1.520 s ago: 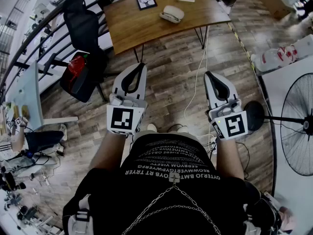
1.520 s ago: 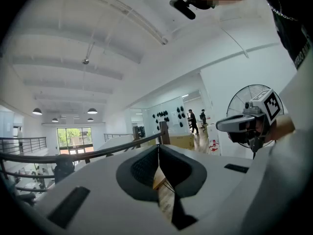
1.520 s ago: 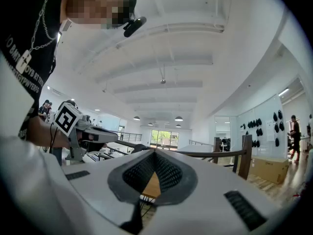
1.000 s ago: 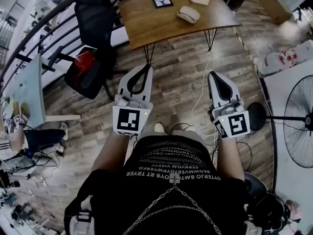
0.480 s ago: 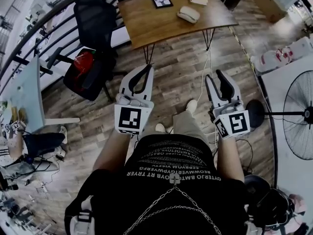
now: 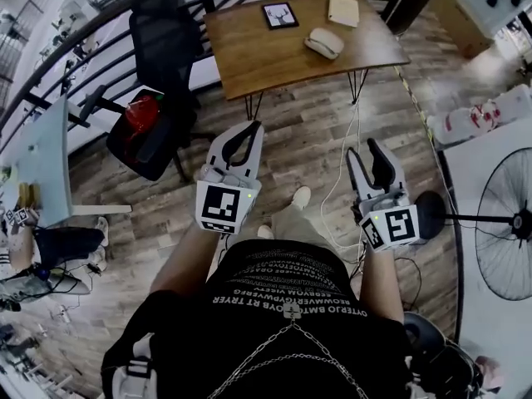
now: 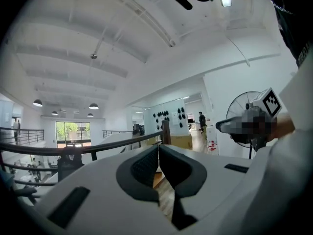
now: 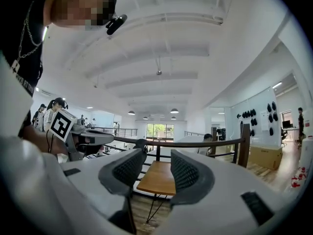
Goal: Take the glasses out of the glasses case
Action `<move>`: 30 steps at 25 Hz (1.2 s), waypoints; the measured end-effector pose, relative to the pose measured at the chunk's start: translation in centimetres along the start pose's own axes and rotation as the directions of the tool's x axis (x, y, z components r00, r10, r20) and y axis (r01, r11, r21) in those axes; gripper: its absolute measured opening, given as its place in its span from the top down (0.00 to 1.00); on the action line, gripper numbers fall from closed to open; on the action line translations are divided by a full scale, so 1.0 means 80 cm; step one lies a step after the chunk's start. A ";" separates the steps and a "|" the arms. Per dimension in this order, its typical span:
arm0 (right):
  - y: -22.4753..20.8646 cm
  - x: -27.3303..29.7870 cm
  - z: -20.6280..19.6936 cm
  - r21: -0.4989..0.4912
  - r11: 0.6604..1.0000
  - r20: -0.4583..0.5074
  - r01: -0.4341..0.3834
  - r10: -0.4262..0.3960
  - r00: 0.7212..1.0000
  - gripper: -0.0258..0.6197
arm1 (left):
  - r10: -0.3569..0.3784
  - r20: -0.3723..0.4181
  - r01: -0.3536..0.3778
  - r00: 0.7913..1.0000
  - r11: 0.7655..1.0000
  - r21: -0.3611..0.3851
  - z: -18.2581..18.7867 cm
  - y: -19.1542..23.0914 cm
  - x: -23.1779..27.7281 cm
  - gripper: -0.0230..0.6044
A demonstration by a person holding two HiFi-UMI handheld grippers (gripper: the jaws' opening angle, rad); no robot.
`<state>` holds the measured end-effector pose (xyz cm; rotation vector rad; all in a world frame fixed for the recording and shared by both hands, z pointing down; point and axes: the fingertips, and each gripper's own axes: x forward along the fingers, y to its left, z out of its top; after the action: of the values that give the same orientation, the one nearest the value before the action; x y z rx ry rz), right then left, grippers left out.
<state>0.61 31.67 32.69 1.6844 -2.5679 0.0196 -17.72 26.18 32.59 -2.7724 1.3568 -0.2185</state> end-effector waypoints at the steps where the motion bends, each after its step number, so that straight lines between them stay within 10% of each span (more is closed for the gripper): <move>1: -0.007 0.009 -0.001 0.002 1.000 0.002 -0.003 0.003 1.000 0.69 | 0.006 -0.002 -0.006 1.000 1.000 0.006 0.001 0.005 0.008 0.92; 30: -0.143 0.176 -0.015 0.032 0.989 -0.065 -0.145 0.147 0.987 0.69 | 0.012 0.005 -0.012 1.000 0.999 0.042 0.028 0.053 0.251 0.92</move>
<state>5.55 14.27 34.49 1.4739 -2.6465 0.1178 -8.55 7.73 32.03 -2.7281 1.3520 -0.2360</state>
